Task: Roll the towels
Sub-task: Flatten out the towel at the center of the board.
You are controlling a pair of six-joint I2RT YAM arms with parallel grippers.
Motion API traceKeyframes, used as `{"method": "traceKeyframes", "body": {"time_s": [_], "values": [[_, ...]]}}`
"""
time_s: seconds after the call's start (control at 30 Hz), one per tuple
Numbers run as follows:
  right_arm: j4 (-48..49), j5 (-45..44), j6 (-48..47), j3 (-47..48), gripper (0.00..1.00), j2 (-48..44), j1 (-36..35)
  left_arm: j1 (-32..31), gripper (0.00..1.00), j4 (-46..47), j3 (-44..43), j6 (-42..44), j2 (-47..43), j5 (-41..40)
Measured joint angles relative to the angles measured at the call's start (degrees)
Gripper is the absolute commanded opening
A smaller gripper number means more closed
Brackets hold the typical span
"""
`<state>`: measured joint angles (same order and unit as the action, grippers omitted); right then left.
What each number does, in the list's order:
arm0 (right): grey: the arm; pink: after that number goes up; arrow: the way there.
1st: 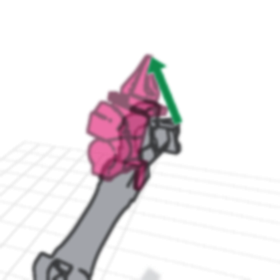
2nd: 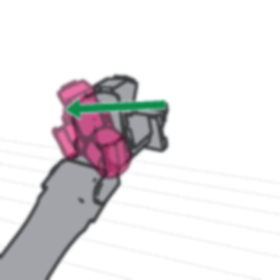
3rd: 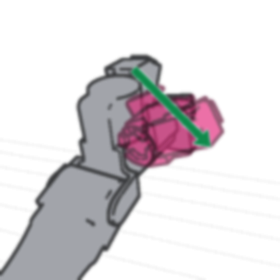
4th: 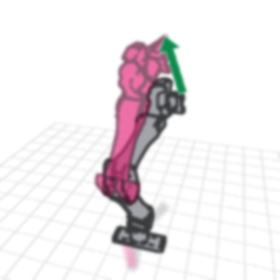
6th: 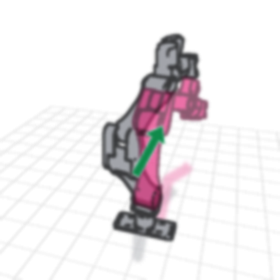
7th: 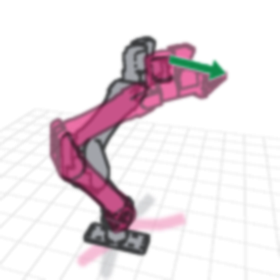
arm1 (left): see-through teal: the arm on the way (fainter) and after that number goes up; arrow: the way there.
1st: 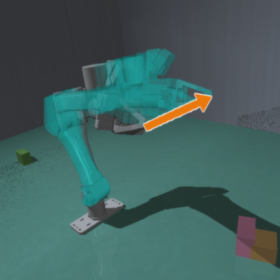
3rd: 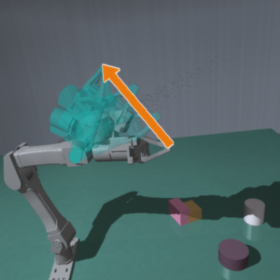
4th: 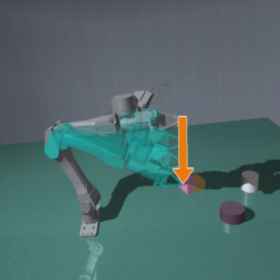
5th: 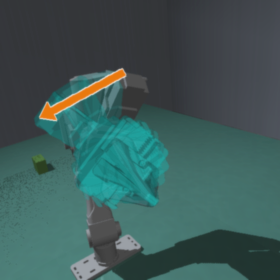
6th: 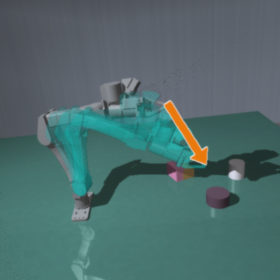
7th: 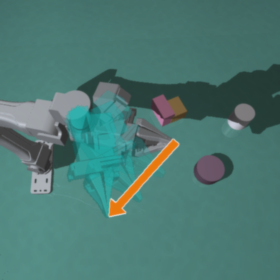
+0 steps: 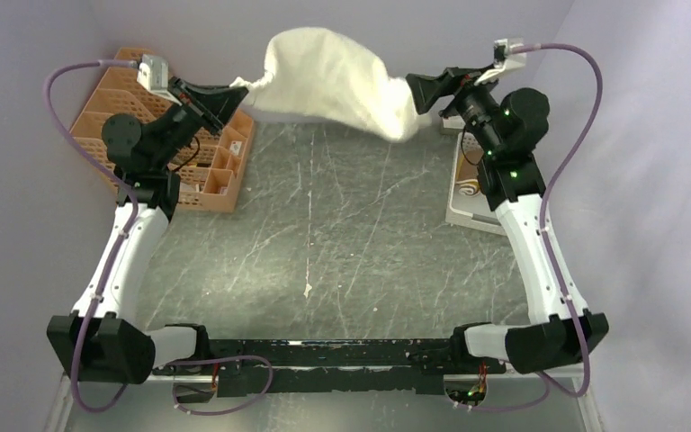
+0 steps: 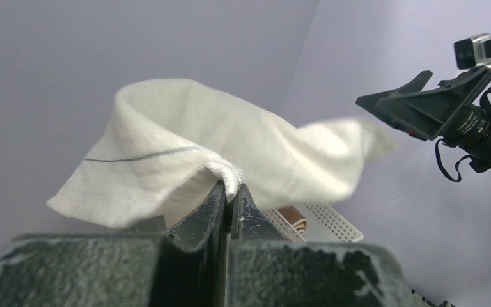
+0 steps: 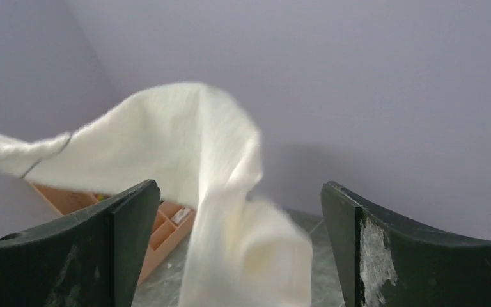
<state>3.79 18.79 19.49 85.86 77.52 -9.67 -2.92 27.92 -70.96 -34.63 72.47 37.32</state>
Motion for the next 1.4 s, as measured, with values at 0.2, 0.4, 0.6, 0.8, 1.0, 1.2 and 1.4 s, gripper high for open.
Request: {"method": "traceKeyframes", "body": {"time_s": [0.2,0.4,0.6,0.8,1.0,1.2,1.4], "values": [[1.79,-5.14,-0.5,-7.58,1.0,-1.81,0.33,-0.33,0.07,1.09,13.46,-0.76,-3.52,-1.09],[0.28,-6.23,-0.26,-20.33,1.0,6.97,0.11,-0.28,0.07,-1.25,39.91,-0.74,-2.71,-3.69],[-5.44,-9.86,-4.0,-24.06,0.99,11.67,-6.51,-0.28,0.07,-5.35,44.35,1.38,-3.54,-3.69],[-8.98,-11.67,-8.04,-25.64,0.89,12.81,-14.75,-0.13,0.07,-6.91,38.16,5.88,-2.82,-3.37],[-11.5,-9.11,-8.41,-29.64,0.76,16.57,-14.86,0.07,0.07,-6.78,37.9,6.8,3.02,-2.71],[-10.71,-4.35,-7.61,-29.57,0.72,22.97,-15.06,0.96,0.07,-9.81,37.73,8.96,4.24,-2.62],[-8.63,-1.05,-7.23,-26.25,0.0,27.3,-15.32,3.28,0.07,-14.23,35.85,11.8,2.51,-2.86]]}}
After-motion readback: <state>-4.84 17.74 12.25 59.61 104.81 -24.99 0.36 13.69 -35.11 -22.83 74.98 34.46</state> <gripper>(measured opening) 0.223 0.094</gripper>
